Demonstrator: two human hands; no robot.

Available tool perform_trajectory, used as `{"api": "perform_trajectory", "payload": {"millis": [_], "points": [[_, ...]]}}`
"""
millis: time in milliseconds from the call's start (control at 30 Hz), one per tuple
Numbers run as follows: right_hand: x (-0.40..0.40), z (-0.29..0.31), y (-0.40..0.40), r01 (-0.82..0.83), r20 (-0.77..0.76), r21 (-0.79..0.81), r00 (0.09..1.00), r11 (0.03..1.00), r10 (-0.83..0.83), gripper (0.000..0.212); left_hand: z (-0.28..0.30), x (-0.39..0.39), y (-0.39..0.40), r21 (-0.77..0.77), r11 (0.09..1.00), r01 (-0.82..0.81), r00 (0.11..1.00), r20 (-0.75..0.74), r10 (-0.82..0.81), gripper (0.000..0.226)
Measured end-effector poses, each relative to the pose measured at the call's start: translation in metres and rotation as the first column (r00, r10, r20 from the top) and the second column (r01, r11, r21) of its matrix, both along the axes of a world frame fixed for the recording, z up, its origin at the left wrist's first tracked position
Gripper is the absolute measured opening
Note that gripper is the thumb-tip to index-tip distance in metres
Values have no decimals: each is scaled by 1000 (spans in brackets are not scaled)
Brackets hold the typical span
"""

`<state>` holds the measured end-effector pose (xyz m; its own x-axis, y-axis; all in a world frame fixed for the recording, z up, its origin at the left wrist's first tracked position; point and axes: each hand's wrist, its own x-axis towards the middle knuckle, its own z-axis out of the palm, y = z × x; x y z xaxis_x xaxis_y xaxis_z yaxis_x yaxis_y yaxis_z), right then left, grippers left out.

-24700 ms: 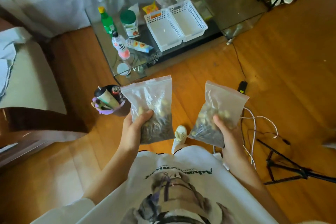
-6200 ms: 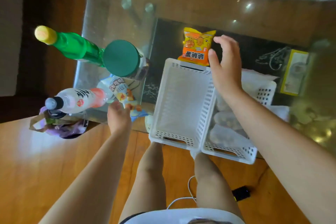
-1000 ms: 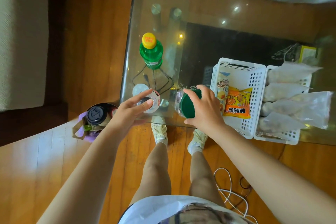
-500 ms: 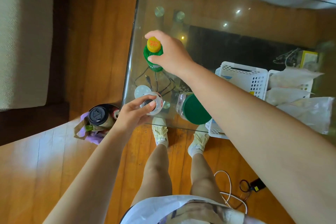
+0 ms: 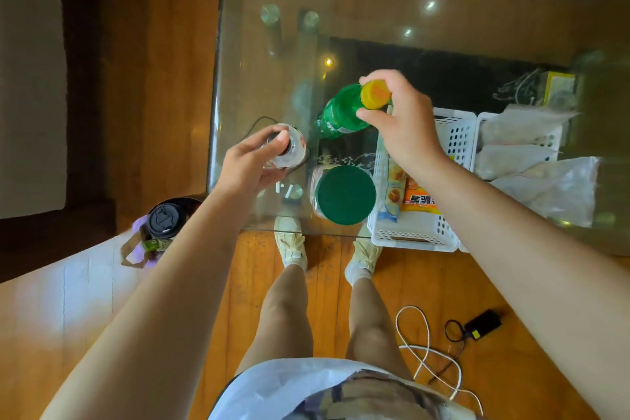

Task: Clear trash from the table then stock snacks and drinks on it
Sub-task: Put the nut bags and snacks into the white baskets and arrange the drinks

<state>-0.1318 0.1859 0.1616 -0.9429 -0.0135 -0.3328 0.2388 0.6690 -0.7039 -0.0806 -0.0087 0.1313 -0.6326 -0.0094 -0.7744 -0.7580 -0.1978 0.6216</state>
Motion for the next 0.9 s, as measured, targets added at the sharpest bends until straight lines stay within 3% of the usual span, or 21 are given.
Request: {"api": "perform_trajectory", "payload": {"millis": [200,767,900], "points": [[17,-4,34,-47,53,77,998,996,43,34,-3,-29,46,58,998,27,1000,1,-27,9],[32,-3,44,-109,56,130,993,986,103,37,-8,-31,78,-21,990,140,990,21,-140,7],[31,-3,46,-127,66,130,991,983,119,37,-11,-30,76,-8,980,198,980,30,-197,34]]}}
